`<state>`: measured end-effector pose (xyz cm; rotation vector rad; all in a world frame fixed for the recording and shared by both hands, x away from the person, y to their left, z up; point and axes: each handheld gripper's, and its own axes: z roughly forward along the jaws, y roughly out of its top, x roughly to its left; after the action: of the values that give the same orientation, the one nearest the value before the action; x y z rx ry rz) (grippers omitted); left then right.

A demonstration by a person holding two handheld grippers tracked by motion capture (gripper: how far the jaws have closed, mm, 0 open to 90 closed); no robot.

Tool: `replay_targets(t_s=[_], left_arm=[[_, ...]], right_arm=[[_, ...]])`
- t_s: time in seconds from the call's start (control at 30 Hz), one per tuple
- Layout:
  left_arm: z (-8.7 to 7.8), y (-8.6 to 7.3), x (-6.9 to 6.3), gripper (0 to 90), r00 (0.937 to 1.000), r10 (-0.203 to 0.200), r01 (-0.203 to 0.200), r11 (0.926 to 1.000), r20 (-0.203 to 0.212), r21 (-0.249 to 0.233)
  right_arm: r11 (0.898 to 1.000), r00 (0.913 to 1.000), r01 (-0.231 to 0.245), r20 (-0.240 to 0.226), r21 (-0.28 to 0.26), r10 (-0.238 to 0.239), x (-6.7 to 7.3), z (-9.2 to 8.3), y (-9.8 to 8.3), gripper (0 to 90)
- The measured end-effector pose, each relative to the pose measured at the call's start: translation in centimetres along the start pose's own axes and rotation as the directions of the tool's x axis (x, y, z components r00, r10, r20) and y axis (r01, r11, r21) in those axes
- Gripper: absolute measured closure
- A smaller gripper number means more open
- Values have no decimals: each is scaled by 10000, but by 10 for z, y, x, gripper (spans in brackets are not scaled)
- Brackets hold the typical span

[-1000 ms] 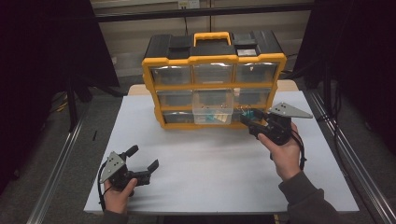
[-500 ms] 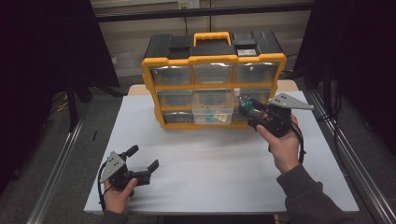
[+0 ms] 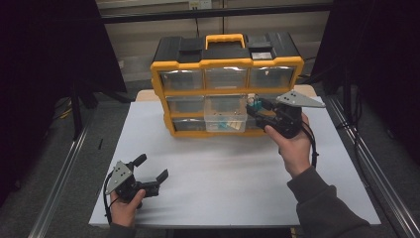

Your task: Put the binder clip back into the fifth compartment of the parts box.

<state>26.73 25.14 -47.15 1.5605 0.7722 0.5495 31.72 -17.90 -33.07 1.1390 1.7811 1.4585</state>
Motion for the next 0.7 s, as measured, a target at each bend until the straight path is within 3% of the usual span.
replay_targets(t_s=[0.7], left_arm=[[-2,0,3,15,9996,280,-281,9994,19,177]], right_arm=[[9998,9991,145,-392,113,-140,23,30,8,501]])
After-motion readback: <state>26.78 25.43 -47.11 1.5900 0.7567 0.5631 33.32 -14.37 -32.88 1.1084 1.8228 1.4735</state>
